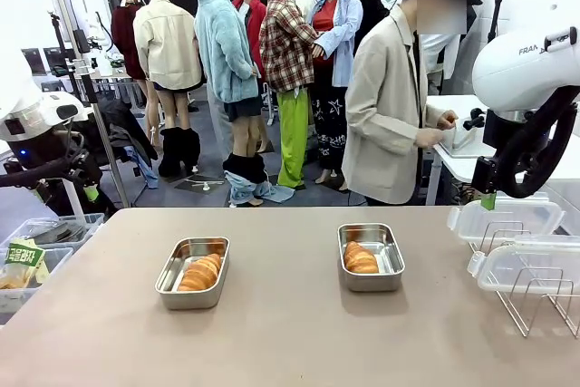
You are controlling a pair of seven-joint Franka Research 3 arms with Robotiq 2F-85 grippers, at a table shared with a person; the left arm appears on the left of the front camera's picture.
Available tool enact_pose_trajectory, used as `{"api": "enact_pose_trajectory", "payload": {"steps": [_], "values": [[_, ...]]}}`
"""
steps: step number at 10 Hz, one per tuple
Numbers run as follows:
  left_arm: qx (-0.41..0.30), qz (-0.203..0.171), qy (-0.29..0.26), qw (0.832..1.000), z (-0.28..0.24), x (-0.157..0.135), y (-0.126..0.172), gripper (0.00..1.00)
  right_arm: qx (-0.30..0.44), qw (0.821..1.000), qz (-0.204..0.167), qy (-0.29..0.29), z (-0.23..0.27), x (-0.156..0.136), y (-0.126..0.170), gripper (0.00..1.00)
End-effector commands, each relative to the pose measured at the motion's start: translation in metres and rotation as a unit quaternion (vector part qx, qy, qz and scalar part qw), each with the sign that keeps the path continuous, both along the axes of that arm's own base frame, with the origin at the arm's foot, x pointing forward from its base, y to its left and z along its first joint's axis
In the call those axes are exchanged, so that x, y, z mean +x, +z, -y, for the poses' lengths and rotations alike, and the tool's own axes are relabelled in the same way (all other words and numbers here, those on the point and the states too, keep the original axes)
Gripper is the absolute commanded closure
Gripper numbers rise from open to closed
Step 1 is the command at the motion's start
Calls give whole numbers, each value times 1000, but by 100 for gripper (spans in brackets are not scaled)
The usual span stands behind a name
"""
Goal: Place the bread in airtight containers.
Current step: Pick up one Airtight Container lid and hand it to the human.
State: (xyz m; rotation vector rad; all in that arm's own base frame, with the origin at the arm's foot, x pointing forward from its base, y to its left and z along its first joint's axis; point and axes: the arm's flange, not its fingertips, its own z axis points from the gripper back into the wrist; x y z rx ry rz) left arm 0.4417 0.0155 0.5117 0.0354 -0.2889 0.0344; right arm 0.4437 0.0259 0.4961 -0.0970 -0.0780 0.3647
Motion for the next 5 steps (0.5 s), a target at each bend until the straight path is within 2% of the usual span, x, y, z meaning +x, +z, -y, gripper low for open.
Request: {"api": "enact_pose_trajectory", "payload": {"steps": [1,5], "values": [[1,5,0,1000,0,1,1,0,-6,1000,1,-2,0,-1,0,0],[1,5,0,1000,0,1,1,0,-6,1000,1,-2,0,-1,0,0]]}}
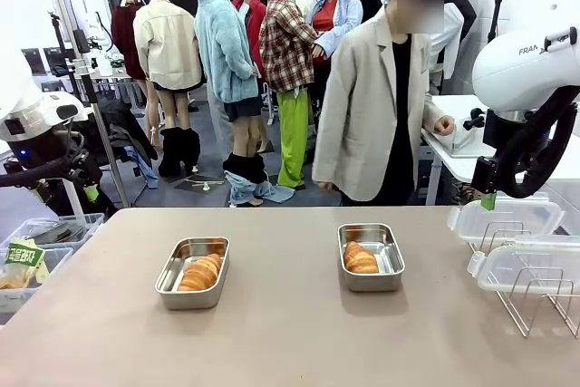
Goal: Place the bread in airtight containers.
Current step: Pick up one Airtight Container lid and hand it to the human.
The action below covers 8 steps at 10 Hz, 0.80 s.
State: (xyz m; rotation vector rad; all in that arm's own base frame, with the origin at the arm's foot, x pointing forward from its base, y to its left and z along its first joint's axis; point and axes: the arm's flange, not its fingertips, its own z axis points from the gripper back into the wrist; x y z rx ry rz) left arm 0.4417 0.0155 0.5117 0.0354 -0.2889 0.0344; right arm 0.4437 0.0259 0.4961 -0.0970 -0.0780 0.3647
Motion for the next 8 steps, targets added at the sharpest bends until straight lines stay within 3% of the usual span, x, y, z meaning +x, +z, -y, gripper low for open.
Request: {"api": "enact_pose_trajectory", "payload": {"steps": [1,8], "values": [[1,5,0,1000,0,1,1,0,-6,1000,1,-2,0,-1,0,0],[1,5,0,1000,0,1,1,0,-6,1000,1,-2,0,-1,0,0]]}}
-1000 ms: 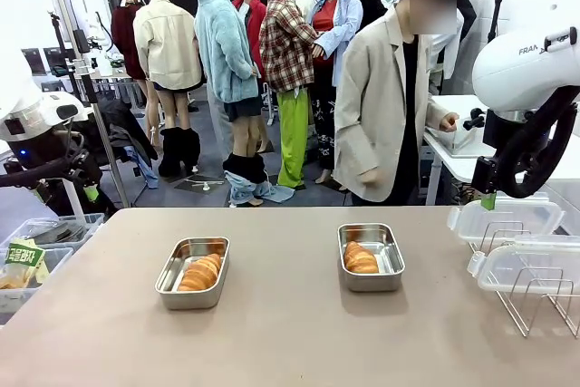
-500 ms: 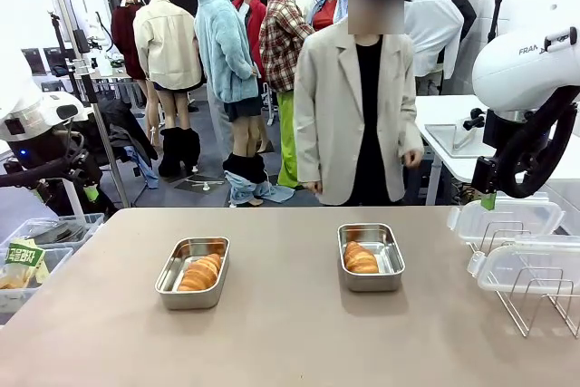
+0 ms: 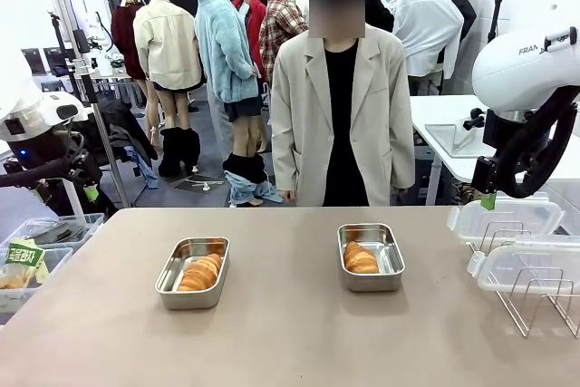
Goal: Place the bread in airtight containers.
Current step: Pick up one Airtight Container lid and hand it to the human.
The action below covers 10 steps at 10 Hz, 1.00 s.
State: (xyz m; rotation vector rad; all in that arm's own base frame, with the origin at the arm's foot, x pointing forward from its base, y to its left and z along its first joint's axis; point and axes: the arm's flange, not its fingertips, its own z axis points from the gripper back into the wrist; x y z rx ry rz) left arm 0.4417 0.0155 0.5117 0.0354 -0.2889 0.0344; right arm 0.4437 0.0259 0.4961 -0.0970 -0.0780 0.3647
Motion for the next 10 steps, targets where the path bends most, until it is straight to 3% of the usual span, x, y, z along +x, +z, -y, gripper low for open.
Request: {"api": "enact_pose_trajectory", "payload": {"steps": [1,10], "values": [[1,5,0,1000,0,1,1,0,-6,1000,1,-2,0,-1,0,0],[1,5,0,1000,0,1,1,0,-6,1000,1,-2,0,-1,0,0]]}}
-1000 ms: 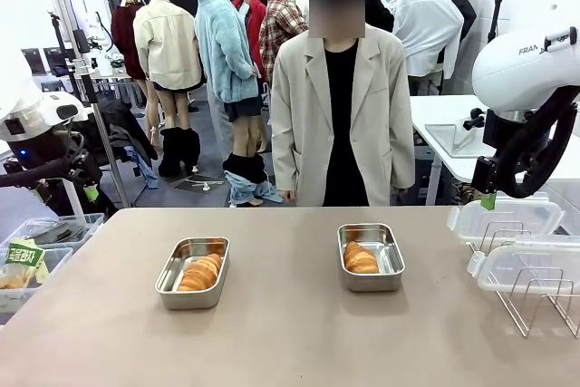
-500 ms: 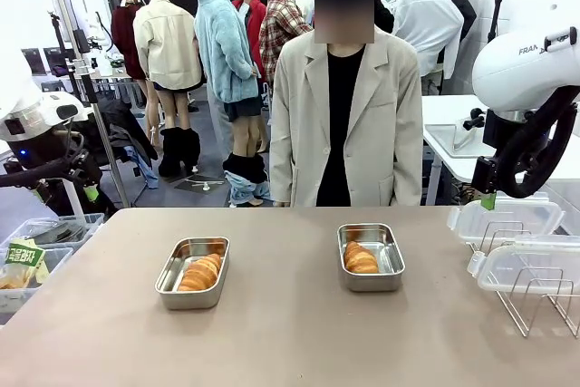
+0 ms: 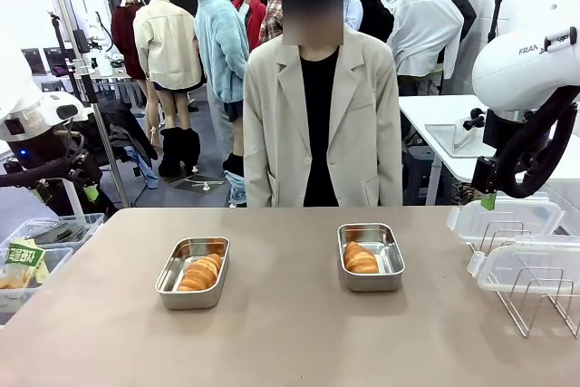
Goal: Place the bread in airtight containers.
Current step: Pick up one Airtight Container lid and hand it to the human.
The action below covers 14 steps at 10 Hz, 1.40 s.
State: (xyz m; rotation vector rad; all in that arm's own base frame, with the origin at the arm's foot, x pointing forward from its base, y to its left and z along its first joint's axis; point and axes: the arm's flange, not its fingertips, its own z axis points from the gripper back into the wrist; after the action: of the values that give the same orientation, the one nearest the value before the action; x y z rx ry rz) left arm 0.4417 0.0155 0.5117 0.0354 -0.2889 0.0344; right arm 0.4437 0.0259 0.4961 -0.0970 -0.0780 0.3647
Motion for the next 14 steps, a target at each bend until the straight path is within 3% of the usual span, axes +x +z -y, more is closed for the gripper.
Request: {"api": "enact_pose_trajectory", "payload": {"steps": [1,9,11,12,14], "values": [[1,5,0,1000,0,1,1,0,-6,1000,1,-2,0,-1,0,0],[1,5,0,1000,0,1,1,0,0,1000,0,0,0,0,0,0],[1,5,0,1000,0,1,1,0,-28,991,-11,127,11,-21,-4,0],[1,5,0,1000,0,1,1,0,-35,988,-15,149,20,-29,-6,0],[1,5,0,1000,0,1,1,0,-44,966,-47,249,35,-52,-12,0]]}}
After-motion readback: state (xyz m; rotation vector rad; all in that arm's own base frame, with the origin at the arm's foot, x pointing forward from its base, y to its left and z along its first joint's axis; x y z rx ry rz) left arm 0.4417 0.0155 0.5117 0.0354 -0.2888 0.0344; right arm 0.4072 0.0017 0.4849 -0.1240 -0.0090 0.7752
